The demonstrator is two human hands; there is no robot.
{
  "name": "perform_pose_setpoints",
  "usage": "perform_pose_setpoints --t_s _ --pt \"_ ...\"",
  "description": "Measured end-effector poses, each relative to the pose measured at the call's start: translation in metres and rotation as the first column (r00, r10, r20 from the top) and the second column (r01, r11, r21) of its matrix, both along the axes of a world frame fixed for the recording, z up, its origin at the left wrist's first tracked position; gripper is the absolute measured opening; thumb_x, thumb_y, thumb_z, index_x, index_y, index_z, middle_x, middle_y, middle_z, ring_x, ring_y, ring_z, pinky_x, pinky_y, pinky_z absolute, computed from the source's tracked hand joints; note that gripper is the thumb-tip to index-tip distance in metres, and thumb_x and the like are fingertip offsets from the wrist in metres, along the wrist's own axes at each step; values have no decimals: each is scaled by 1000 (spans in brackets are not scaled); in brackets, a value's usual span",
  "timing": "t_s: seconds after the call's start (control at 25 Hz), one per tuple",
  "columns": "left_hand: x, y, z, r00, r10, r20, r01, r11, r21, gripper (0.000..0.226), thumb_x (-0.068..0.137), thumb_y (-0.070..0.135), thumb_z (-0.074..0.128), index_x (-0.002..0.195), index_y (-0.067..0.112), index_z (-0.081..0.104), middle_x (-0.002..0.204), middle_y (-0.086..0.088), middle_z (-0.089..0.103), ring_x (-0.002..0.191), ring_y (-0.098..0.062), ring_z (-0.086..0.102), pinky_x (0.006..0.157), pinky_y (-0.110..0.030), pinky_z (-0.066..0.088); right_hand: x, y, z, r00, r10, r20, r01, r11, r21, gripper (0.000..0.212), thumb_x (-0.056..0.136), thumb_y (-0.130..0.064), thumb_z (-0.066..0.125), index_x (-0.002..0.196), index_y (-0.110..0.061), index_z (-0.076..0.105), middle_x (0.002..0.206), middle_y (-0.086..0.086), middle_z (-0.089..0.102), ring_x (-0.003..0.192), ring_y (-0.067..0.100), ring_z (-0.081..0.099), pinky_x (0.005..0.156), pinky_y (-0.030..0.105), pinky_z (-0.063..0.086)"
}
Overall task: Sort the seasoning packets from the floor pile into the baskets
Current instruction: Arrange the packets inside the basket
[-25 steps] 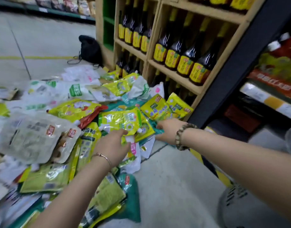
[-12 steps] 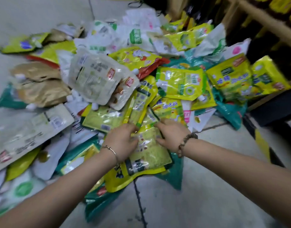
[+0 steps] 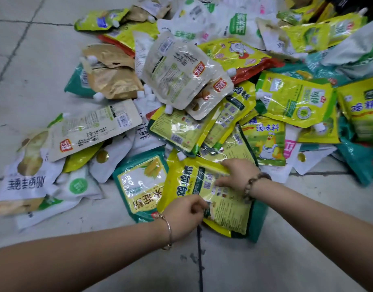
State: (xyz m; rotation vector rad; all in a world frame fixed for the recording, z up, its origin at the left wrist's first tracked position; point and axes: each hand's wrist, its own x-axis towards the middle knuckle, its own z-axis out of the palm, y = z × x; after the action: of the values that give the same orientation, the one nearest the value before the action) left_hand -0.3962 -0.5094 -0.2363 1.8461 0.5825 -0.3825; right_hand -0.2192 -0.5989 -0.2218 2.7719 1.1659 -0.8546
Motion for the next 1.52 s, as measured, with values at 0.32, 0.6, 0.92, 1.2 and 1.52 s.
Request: perform_pose_setpoints --t_s 0.32,0.6,0.92,1.2,1.52 --pt "-29 -12 -2 920 171 -352 -359 726 -586 28 78 39 71 93 18 59 68 8 65 58 -2 58 54 -18 40 -36 -91 29 646 -453 -614 687 696 210 16 73 -9 76 84 -6 65 83 16 71 67 22 64 59 27 52" --pt "-43 -14 11 755 457 -470 -655 569 -497 45 42 24 82 78 -1 71 78 -19 72 69 -30 70 68 -41 58 -95 -77 25 392 -260 -882 592 806 26 22 82 -1 62 99 -14 60 96 1 70 82 11 67 72 22 54" --pt "-101 55 11 479 800 -360 -864 360 -351 45 44 17 78 85 -1 72 82 -20 72 72 -34 69 73 -47 56 -86 19 0 574 -331 -749 515 857 17 60 83 -25 67 135 -15 39 121 4 51 102 17 55 80 27 46" --pt "-144 105 -1 333 899 -284 -943 325 -73 26 66 16 81 84 0 69 72 -13 72 63 -27 68 66 -32 52 -127 101 -31 860 -376 -345 426 901 80 79 70 -39 76 132 -12 36 127 9 49 114 28 50 91 38 46" --pt "-145 104 -7 395 864 -312 -916 396 -62 15 69 16 79 76 8 70 65 -5 72 55 -21 69 55 -25 50 -114 109 -46 975 -198 -102 211 967 142 97 66 -57 73 139 -12 29 134 9 46 122 26 45 99 41 40"
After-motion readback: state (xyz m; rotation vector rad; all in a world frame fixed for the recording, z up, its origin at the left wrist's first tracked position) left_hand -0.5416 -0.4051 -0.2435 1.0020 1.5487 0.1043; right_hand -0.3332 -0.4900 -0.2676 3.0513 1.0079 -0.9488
